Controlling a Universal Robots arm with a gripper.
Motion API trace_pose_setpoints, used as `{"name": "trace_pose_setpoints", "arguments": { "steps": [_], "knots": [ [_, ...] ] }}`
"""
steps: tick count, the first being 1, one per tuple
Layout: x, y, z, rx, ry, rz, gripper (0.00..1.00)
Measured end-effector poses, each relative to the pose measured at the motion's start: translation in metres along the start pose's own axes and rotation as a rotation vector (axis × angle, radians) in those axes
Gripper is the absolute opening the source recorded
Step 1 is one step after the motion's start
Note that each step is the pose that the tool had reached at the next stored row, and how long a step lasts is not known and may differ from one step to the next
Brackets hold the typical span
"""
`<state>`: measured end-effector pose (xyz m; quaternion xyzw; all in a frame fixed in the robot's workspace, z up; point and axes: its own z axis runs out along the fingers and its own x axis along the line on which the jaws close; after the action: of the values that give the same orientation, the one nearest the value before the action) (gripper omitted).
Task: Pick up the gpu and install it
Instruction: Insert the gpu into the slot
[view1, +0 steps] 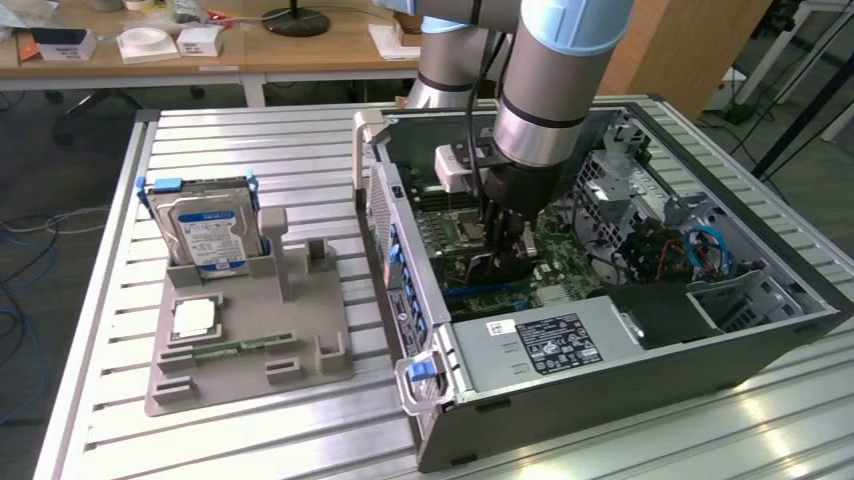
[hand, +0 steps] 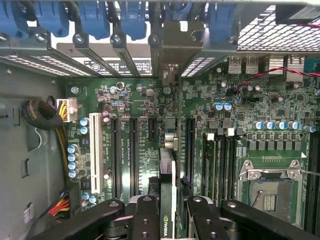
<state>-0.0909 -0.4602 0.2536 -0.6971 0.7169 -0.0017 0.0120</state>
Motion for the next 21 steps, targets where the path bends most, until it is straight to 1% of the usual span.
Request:
{"name": "trace_pose_setpoints", "arguments": {
  "steps": [5, 9, 12, 14, 21],
  "knots": [
    [0.0002, 0.0008, 0.0032, -0.0005, 0.0008, 0.0, 0.26],
    [0.0001, 0.0009, 0.0042, -0.0001, 0.0001, 0.0, 0.26],
    [-0.0002, 0.0007, 0.0021, -0.0026, -0.0015, 0.0, 0.26],
    [0.0, 0.0007, -0.0026, -0.0058, 0.0002, 0.0, 0.26],
    [-0.0004, 0.0012, -0.0014, -0.0061, 0.0003, 0.0, 0.26]
  ]
}}
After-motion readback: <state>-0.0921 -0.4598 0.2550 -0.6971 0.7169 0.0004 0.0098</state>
